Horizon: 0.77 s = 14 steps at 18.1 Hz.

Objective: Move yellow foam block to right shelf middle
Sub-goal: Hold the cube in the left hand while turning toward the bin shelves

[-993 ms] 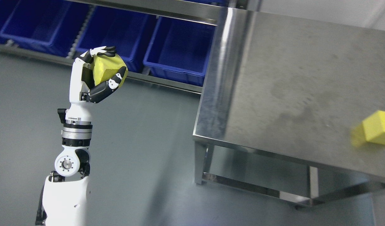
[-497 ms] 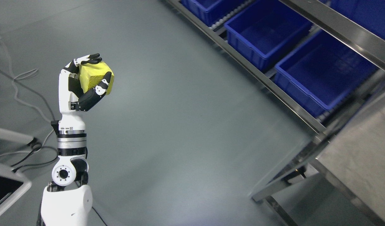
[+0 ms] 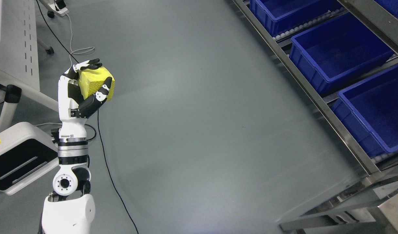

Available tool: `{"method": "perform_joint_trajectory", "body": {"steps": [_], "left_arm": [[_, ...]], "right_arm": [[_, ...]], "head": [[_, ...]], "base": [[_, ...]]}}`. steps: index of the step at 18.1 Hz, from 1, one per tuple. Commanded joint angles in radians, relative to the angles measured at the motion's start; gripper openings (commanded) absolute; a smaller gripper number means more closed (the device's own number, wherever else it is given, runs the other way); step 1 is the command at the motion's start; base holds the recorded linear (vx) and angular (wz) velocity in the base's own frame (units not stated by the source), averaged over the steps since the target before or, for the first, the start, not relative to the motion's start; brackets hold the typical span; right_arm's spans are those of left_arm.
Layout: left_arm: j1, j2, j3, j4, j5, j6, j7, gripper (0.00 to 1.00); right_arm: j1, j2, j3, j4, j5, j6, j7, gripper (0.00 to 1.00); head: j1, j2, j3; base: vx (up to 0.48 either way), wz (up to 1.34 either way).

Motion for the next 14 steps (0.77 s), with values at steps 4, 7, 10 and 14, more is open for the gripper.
{"method": "perform_joint_trajectory", "body": {"steps": [4,7,10,14], "left_arm": [[0.004,0.014,0.012,0.0,0.002,-0.011,0.109,0.0],[0.004,0.014,0.009,0.0,0.002,-0.011,0.109,0.0],[0.004,0.014,0.009,0.0,0.002,-0.012,0.11,0.0],[0.004,0.014,0.009,0.0,0.002,-0.012,0.11,0.0]], "right_arm": [[0.002,-0.017,0.0,-0.017,0.003,0.0,0.0,1.0],[0.002,-0.017,0.0,-0.017,0.003,0.0,0.0,1.0],[0.002,-0.017,0.0,-0.017,0.003,0.0,0.0,1.0],[0.002,-0.017,0.0,-0.017,0.003,-0.001,0.0,1.0]], "head": [[0.0,0.0,0.0],[0.0,0.0,0.0],[0.0,0.0,0.0],[0.0,0.0,0.0]], "base": [[0.062,0.2],[0.091,0.35],[0.145,0.34],[0.186,0.14]]}}
